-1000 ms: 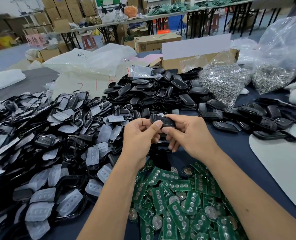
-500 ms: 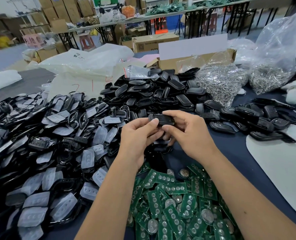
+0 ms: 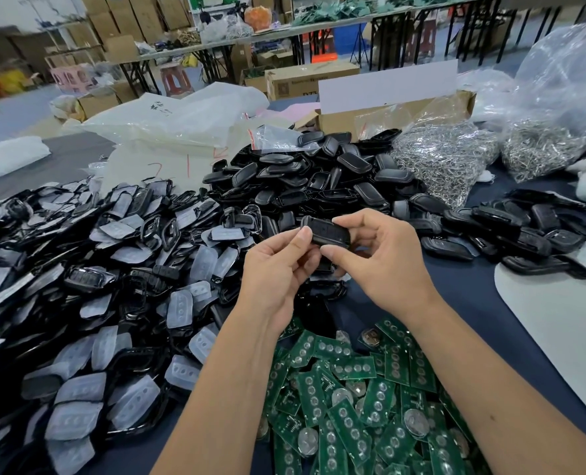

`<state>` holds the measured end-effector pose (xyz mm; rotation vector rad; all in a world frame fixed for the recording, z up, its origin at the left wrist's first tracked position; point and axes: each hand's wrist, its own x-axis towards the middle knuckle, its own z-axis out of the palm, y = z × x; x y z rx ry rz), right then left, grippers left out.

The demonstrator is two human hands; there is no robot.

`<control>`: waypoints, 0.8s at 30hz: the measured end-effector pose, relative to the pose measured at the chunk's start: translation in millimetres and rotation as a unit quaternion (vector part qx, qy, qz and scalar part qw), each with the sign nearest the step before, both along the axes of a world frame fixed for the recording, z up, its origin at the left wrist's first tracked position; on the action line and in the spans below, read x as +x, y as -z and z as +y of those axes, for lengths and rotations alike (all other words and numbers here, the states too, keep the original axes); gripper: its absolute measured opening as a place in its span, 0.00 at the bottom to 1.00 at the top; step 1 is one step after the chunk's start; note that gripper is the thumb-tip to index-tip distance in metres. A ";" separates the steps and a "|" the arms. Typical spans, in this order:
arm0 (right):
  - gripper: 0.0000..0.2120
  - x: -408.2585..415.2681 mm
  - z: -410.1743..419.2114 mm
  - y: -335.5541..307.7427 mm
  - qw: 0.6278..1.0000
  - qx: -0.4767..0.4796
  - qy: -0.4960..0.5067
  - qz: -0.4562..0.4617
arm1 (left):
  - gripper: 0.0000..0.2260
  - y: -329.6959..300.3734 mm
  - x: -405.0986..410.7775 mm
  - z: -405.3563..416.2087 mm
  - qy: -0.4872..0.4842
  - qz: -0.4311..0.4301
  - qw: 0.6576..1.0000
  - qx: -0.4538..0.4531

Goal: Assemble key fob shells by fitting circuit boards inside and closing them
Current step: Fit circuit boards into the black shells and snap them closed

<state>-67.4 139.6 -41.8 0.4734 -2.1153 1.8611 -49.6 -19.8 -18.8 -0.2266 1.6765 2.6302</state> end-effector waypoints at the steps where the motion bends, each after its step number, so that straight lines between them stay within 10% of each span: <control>1: 0.14 0.9 -0.1 0.1 1.000 -0.003 0.002 0.003 | 0.08 -0.2 -0.4 1.0 -0.001 -0.010 1.000 0.012; 17: 0.15 -3.8 10.8 -3.0 0.990 0.108 0.085 -0.041 | 0.11 -11.2 -23.0 31.1 -0.056 0.010 0.975 -0.214; 24: 0.14 -17.3 41.4 -9.7 0.954 -0.077 0.264 -0.120 | 0.01 -3.9 -58.3 111.1 -0.011 -0.071 0.990 -0.123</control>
